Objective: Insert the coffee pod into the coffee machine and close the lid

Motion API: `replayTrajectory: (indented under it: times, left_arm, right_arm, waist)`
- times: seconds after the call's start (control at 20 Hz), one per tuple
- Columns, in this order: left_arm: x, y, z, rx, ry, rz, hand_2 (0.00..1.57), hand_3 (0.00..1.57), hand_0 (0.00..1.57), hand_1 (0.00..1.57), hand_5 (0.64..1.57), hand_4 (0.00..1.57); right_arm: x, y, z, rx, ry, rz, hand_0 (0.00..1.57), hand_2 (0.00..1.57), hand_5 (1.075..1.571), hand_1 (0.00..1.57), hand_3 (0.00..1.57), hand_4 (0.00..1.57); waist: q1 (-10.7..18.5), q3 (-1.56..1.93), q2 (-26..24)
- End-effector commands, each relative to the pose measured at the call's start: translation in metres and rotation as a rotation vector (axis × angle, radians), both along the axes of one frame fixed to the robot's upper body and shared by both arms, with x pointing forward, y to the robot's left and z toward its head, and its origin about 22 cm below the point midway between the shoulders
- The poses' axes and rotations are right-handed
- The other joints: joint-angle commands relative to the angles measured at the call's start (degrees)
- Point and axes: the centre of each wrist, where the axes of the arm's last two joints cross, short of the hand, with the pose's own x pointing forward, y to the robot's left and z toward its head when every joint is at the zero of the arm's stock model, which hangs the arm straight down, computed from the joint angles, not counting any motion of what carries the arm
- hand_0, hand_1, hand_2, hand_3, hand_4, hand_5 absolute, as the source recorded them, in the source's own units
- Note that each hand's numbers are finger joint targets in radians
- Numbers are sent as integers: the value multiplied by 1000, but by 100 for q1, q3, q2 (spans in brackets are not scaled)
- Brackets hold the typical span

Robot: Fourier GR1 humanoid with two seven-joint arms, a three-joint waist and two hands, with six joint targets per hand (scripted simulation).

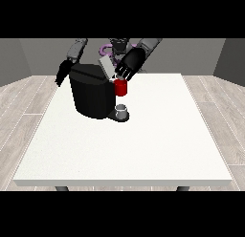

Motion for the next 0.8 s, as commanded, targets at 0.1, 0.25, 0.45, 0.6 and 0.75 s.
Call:
replayTrajectory:
  times: [0.1,0.25,0.45,0.6,0.75]
  left_arm:
    - [2,8,10,4,25,6,1286,1222,1239,1239,1571,429]
    - [4,-7,-11,16,45,-21,1252,1220,1211,1211,1571,432]
    - [4,-12,1,5,-7,-21,1248,1202,1192,1192,1571,420]
    - [2,13,9,6,-34,-13,1233,1193,1166,1166,1571,421]
    - [3,-5,13,12,-37,1,1259,1200,1216,1216,1571,417]
  right_arm:
    - [1,0,6,4,19,5,0,0,1571,0,0,0]
    - [-3,20,-4,23,25,-30,0,0,1571,0,0,169]
    - [7,1,9,9,-11,-21,0,0,1571,0,0,0]
    - [8,2,23,2,-46,-6,0,0,1571,0,0,104]
    - [14,-11,25,25,-25,-17,0,0,1571,0,0,0]
  waist:
    - [-83,0,-26]
    - [117,0,-144]
    - [-7,1,163]
    - [-96,-1,269]
    - [-81,0,201]
